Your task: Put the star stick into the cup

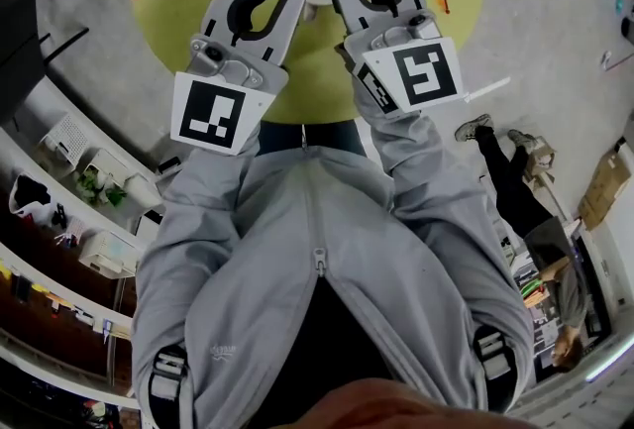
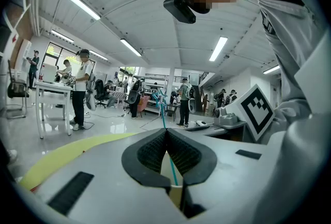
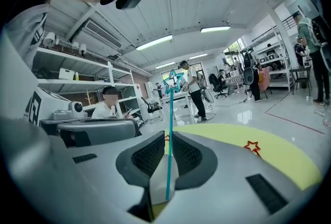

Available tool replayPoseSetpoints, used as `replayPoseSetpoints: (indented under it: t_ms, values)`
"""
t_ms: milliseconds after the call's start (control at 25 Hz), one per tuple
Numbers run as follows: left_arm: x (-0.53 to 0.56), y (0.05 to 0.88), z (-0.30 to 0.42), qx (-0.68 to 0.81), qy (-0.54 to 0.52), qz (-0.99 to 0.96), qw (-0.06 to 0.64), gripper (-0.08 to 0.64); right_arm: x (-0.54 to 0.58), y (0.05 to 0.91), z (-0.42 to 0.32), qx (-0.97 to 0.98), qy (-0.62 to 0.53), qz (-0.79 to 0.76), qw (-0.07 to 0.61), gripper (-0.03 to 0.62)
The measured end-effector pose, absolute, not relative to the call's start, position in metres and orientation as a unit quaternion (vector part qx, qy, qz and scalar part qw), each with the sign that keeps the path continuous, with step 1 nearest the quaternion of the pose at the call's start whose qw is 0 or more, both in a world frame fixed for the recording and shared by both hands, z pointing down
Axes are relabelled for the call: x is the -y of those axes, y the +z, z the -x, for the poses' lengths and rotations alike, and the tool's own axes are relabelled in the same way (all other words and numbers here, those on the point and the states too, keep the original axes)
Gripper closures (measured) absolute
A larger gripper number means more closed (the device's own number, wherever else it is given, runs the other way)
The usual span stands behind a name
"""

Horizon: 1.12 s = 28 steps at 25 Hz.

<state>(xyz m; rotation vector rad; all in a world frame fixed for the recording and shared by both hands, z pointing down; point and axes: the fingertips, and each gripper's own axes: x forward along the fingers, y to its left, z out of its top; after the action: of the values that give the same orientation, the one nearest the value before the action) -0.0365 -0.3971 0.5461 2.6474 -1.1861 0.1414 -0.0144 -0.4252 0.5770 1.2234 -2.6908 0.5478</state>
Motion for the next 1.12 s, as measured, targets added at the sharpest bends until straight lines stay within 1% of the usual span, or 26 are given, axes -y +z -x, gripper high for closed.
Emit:
replayPoseSetpoints:
  t_ms: [360, 400, 480, 560, 840, 1000, 1120]
  values:
    - [0.39, 0.54, 0.034, 0.407, 0.046, -0.905, 0.117, 0.543, 0.414, 0.582, 0.007, 0.881, 0.19, -0.424, 0.091, 0.549]
    - [0.389, 0.538, 0.035, 0.409, 0.045, -0.904, 0.117, 0.543, 0.413, 0.58, 0.006, 0.88, 0.191, -0.426, 0.092, 0.536]
    - [0.387, 0.533, 0.035, 0.412, 0.043, -0.903, 0.116, 0.543, 0.41, 0.577, 0.003, 0.875, 0.194, -0.433, 0.093, 0.464]
    - [0.384, 0.525, 0.034, 0.412, 0.041, -0.903, 0.113, 0.543, 0.407, 0.571, -0.002, 0.871, 0.194, -0.441, 0.093, 0.459]
    - [0.362, 0.475, 0.029, 0.415, 0.034, -0.904, 0.091, 0.543, 0.386, 0.523, -0.018, 0.862, 0.171, -0.468, 0.093, 0.463]
    - [0.346, 0.441, 0.028, 0.418, 0.028, -0.905, 0.078, 0.543, 0.369, 0.489, -0.023, 0.862, 0.156, -0.473, 0.089, 0.53]
    - [0.331, 0.42, 0.028, 0.42, 0.028, -0.905, 0.065, 0.543, 0.354, 0.463, -0.027, 0.864, 0.143, -0.475, 0.083, 0.545]
